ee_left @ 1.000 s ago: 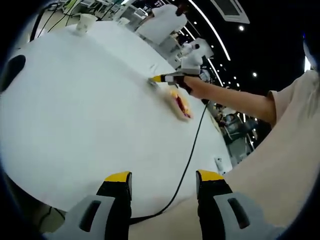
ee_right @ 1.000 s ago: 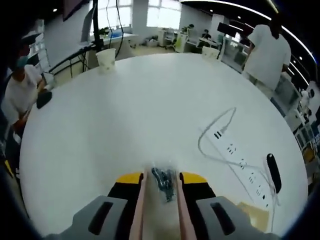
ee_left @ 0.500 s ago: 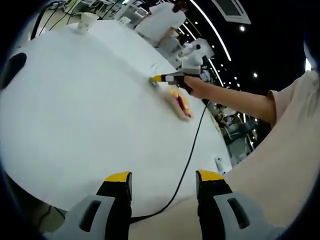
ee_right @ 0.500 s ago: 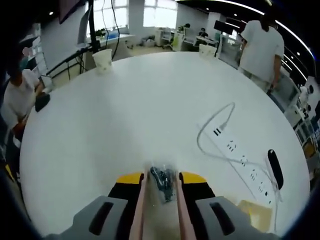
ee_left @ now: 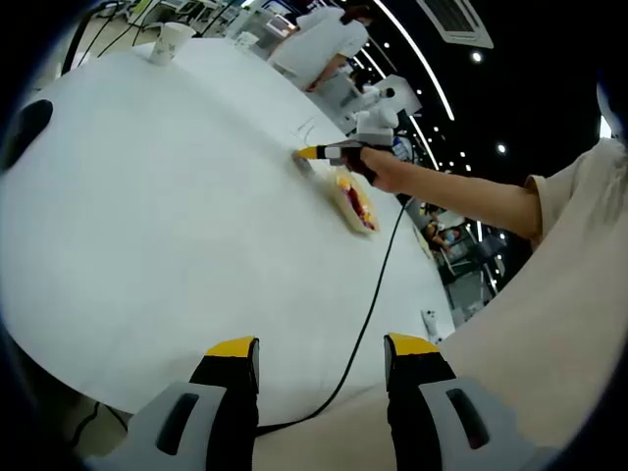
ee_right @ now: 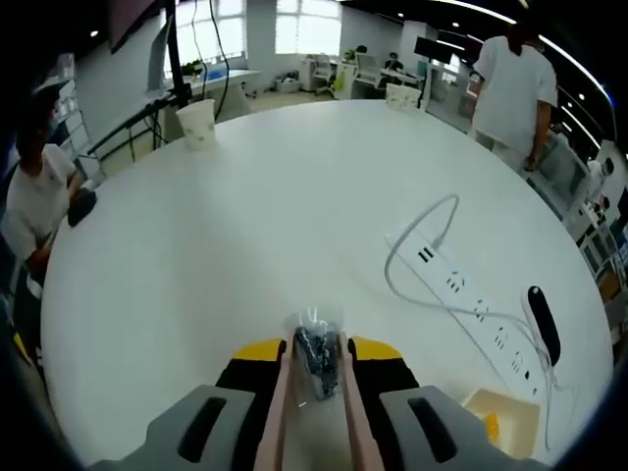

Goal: Place the target food into the container with the food tongs after gripping and lifting it, then release it inside without dropping or visibly crushing the food.

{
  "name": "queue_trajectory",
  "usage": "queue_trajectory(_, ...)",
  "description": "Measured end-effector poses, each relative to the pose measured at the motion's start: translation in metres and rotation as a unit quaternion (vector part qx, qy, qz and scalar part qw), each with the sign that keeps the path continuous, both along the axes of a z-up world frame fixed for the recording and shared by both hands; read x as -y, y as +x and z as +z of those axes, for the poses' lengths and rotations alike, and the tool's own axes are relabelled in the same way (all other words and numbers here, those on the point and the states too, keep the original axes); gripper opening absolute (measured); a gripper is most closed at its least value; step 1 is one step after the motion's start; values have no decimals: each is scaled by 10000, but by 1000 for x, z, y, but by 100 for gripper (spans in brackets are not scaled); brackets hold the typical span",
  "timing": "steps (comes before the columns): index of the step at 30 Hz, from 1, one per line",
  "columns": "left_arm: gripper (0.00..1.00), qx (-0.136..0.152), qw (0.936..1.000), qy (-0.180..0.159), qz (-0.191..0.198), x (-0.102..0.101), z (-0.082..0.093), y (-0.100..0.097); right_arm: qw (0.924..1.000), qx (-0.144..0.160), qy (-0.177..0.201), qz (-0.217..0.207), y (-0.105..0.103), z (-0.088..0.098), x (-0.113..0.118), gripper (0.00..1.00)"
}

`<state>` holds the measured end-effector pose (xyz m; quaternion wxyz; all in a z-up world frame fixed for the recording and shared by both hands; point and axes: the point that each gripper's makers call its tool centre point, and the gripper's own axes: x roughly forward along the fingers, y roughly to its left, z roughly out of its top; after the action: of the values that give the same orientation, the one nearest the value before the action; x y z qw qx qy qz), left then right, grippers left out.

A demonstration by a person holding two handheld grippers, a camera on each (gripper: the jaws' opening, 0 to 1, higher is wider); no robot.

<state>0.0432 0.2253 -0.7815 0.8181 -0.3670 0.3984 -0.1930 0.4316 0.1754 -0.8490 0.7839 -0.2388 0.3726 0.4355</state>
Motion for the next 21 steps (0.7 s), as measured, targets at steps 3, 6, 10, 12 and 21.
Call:
queue_trajectory(3, 51, 7, 10000, 10, -5, 0, 0, 1, 10000, 22, -20, -40, -1, 0, 0, 22)
queue_trajectory(6, 51, 23, 10000, 23, 16, -1, 2, 1, 10000, 21, -34, -75, -2, 0, -1, 21)
queue_trajectory(10, 51, 26, 10000, 69, 30, -4, 3, -1, 9999, 10, -2, -110, -1, 2, 1, 20)
queue_trajectory(12, 51, 47, 10000, 65, 49, -5, 5, -2, 9999, 0, 48, -137, -2, 4, 1, 20)
queue_trajectory(21, 51, 189, 9997, 126, 18, -6, 12, 5, 9979, -149, 448, -454, -11, 19, 1, 21)
